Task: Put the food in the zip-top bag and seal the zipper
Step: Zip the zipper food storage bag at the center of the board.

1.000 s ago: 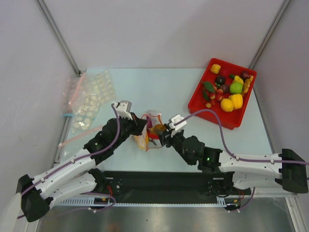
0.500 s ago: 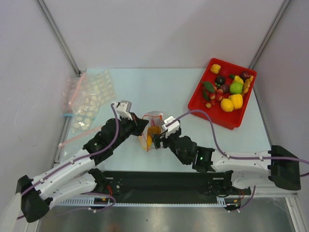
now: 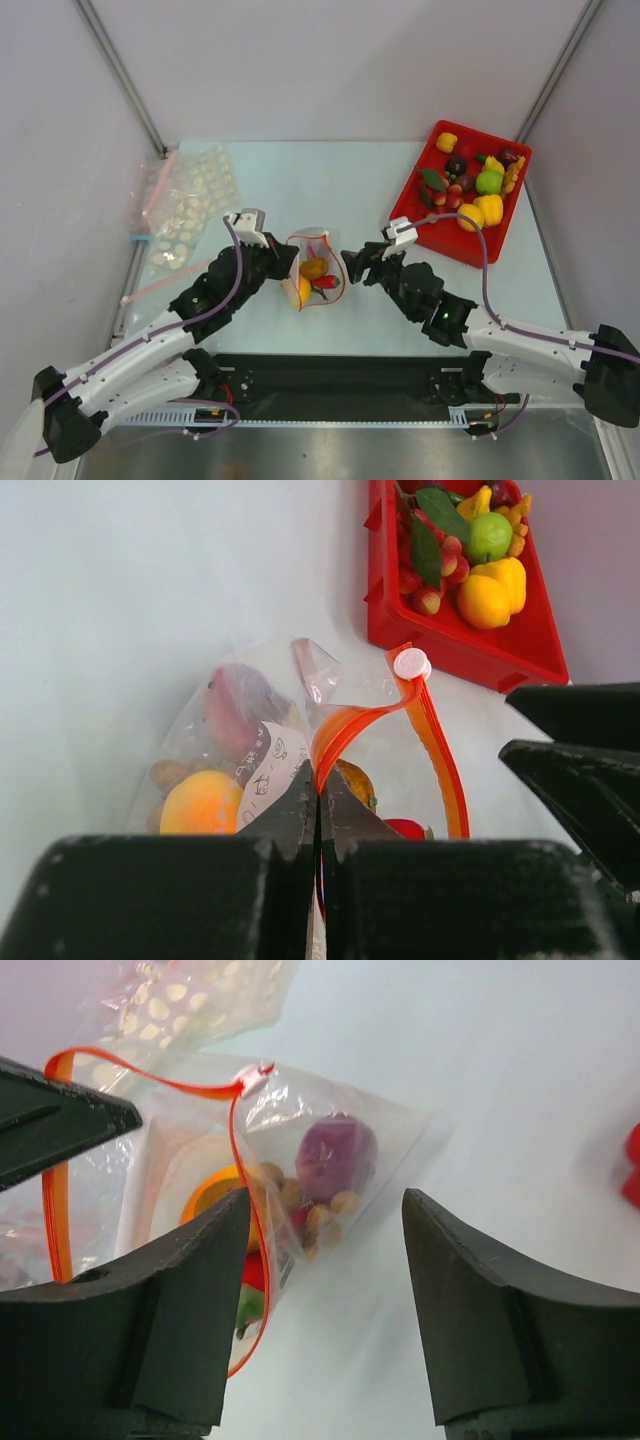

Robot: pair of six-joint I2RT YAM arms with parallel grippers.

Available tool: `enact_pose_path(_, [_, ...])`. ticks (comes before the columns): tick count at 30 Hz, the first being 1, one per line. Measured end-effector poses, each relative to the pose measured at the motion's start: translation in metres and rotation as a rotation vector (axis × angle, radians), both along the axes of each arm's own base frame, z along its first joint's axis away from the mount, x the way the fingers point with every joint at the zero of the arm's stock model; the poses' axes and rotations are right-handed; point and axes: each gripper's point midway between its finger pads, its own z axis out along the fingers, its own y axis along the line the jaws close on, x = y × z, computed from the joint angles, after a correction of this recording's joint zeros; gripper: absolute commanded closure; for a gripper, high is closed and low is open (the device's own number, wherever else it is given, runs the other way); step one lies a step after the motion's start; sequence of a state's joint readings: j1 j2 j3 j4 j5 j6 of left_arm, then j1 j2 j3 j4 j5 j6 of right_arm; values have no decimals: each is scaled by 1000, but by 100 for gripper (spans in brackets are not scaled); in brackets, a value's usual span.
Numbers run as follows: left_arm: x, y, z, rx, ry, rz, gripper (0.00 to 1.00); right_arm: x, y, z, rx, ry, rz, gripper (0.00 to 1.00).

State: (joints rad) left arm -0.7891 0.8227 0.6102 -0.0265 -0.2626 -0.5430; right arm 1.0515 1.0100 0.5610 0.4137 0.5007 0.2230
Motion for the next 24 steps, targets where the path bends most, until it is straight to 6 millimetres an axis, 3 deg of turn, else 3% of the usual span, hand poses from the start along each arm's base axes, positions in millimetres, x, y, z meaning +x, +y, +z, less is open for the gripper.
enact_pose_path(7, [2,15,3,15,-10,63,100,-12,27,-35,1,116,122,41])
enact_pose_path(10, [2,20,5,16,-16,86,100,-20,40,-52,-26,157,167,49])
enact_pose_path(14, [3,25,5,23,-17,109,100,-25,49,-73,-55,205,193,70])
enact_pose_path(16, [3,27,5,28,-17,118,100,-27,54,-79,-62,223,202,88])
enact_pose_path(19, [3,28,5,31,-19,122,100,-30,57,-82,-63,233,211,100])
enact_pose_path(24, [1,19,6,40,-24,69,100,-41,60,-69,-54,203,235,100])
